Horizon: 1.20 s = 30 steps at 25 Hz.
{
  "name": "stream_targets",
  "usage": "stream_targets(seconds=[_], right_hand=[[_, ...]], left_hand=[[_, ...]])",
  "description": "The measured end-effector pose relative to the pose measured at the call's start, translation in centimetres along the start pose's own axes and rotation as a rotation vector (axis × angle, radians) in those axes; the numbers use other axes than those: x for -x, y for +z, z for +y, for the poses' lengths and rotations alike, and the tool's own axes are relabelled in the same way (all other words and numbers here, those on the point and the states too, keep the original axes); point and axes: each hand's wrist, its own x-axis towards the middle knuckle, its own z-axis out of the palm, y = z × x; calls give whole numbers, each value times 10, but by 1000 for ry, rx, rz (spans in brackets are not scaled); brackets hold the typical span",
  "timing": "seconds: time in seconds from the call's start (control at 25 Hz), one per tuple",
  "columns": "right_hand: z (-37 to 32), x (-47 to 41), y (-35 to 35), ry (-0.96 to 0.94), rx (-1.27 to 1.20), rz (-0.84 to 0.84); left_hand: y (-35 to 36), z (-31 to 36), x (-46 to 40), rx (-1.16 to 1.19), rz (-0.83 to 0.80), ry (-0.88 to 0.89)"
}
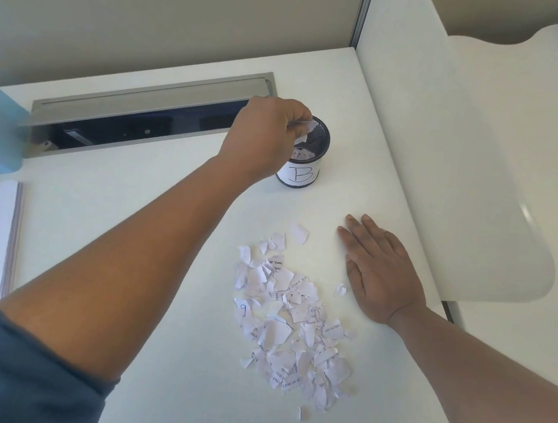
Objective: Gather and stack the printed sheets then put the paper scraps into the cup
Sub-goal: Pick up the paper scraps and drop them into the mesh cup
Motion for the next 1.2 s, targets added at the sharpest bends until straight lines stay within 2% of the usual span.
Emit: stream_targets(seconds=[0.2,0.28,0.4,0.48,0.56,0.68,0.72,0.84,1.0,1.2], right_hand=[[0,0,-1,5,-7,-3],[-1,0,-1,9,-6,-10],[-1,0,-1,15,-9,-21],[-1,1,-1,19,-12,-18],[0,0,0,14,-12,-12],[0,0,0,12,-5,-13],[0,0,0,13,-1,-12],[-1,-1,1,15,5,-12],[-1,-1,0,17,13,-8],[-1,-1,0,12,9,-5]], left_hand=[[2,-2,-9,-184,-91,35],[-2,1,-3,-167,-37,74],[1,2,26,-66,158,181],[11,-5,61,-19,158,226],[23,-20,93,10,37,159],[40,-43,115,2,-201,-93],[45,-47,118,-19,-264,-121],[56,-45,116,-80,-451,-42],[54,-39,109,-362,-686,167],[44,-40,110,-387,-744,166]])
